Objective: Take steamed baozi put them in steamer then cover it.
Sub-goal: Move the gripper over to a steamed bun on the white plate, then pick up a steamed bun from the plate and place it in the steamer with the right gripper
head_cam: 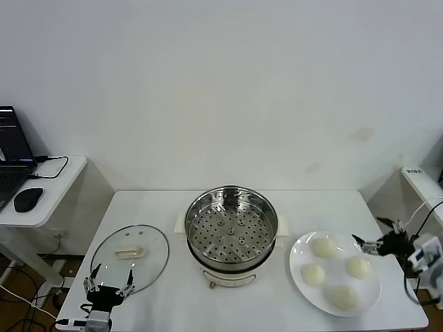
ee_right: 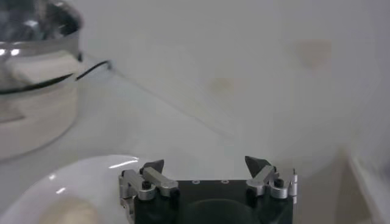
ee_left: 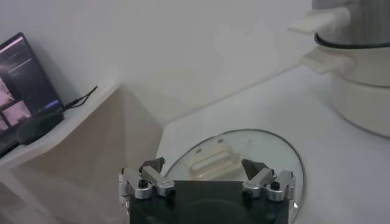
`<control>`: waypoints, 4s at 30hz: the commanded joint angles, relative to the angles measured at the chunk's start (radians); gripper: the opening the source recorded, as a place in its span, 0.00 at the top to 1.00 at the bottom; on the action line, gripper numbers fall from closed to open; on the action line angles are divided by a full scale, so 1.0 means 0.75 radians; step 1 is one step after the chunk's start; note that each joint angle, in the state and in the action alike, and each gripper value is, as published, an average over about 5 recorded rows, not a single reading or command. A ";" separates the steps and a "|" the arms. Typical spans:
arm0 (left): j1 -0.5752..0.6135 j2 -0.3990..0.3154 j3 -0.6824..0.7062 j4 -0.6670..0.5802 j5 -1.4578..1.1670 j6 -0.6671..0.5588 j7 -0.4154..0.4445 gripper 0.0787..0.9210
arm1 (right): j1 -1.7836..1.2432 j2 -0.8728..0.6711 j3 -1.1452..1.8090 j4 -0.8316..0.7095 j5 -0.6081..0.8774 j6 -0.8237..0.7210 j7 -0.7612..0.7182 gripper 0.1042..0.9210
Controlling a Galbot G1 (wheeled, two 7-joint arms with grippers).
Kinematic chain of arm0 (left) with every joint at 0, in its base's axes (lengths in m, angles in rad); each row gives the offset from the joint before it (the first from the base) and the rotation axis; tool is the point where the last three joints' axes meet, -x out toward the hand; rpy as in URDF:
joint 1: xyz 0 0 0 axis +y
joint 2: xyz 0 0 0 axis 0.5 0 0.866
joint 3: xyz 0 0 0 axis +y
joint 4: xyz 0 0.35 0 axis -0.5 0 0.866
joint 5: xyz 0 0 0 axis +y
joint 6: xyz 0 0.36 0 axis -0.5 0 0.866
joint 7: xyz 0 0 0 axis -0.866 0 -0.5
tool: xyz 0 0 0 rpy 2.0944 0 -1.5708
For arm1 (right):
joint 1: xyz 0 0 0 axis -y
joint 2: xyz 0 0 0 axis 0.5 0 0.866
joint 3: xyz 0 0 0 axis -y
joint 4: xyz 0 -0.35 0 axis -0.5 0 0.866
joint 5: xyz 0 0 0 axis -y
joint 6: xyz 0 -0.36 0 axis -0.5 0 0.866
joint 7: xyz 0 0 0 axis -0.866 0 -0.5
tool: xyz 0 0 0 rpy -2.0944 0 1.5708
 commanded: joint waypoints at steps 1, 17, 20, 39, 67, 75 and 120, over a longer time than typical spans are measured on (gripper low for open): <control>0.012 -0.002 0.007 -0.013 0.009 -0.007 -0.021 0.12 | 0.362 -0.354 -0.249 -0.195 -0.293 0.145 -0.607 0.12; 0.037 -0.034 -0.006 -0.054 0.006 -0.016 -0.013 0.12 | 1.107 -0.151 -1.236 -0.446 -0.548 0.457 -0.730 0.12; 0.042 -0.039 -0.010 -0.047 0.008 -0.016 -0.013 0.12 | 1.166 -0.068 -1.318 -0.518 -0.612 0.480 -0.720 0.12; 0.027 -0.044 -0.005 0.015 0.049 -0.025 -0.010 0.12 | 1.190 0.144 -1.434 -0.734 -0.729 0.491 -0.550 0.12; 0.040 -0.060 0.016 0.041 0.057 -0.038 -0.025 0.12 | 1.160 0.167 -1.409 -0.785 -0.713 0.443 -0.519 0.40; 0.030 -0.060 0.022 0.046 0.057 -0.040 -0.026 0.12 | 1.261 0.108 -1.408 -0.735 -0.557 0.422 -0.578 0.44; 0.032 -0.074 0.025 0.039 0.140 -0.108 -0.111 0.12 | 2.306 0.886 -2.327 -0.972 -0.468 1.396 -0.724 0.44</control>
